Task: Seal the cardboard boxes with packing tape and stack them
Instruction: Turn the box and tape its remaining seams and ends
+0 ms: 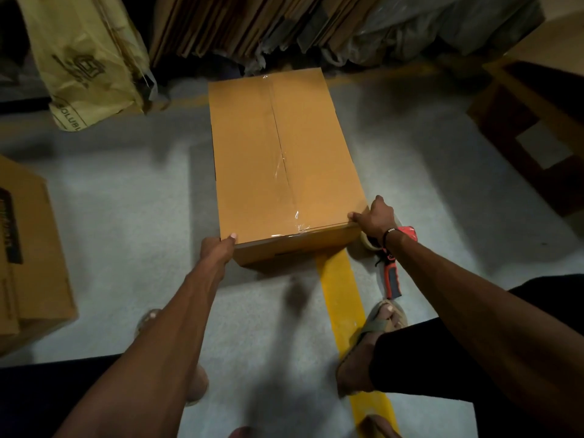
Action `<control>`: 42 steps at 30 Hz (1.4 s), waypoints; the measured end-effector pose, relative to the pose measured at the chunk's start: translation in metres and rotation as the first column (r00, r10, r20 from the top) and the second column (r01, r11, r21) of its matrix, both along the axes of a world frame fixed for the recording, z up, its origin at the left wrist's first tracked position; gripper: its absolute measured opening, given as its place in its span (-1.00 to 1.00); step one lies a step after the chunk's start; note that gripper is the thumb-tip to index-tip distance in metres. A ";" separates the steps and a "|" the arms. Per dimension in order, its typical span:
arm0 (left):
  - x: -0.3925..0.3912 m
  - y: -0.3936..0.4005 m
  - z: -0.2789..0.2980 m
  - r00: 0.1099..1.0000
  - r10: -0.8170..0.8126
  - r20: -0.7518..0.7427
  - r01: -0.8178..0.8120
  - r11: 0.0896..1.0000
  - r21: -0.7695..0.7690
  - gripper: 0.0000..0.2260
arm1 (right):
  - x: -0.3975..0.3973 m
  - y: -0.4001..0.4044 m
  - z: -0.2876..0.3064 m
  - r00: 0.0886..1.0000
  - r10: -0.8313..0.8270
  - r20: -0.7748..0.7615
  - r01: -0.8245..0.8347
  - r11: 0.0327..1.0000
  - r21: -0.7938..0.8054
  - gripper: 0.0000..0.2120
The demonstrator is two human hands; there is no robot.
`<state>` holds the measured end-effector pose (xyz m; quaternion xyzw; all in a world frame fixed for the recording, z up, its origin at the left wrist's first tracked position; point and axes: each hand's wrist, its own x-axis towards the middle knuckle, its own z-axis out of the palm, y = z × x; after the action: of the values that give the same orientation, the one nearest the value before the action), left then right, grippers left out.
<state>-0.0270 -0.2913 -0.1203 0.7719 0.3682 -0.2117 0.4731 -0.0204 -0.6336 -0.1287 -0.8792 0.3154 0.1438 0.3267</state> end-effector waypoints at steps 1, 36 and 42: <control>0.001 0.000 0.000 1.000 -0.022 -0.010 0.022 1.000 0.001 -0.51 | 0.001 0.002 0.000 1.000 0.017 -0.001 -0.017 1.000 0.025 -0.33; 0.090 -0.088 -0.012 0.988 -0.157 -0.001 0.140 0.877 0.460 0.41 | 0.045 0.082 -0.024 0.939 0.208 0.273 -0.135 0.955 -0.263 0.06; 0.134 -0.077 -0.027 0.731 -0.512 0.450 0.204 0.794 0.572 -0.46 | 0.101 0.090 -0.024 0.773 0.511 0.375 -0.397 0.851 -0.342 -0.44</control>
<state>0.1066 -0.3685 -0.1470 0.9488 0.0832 0.0451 0.3013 0.0810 -0.5441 -0.1529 -0.9711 0.0222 -0.0293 0.2357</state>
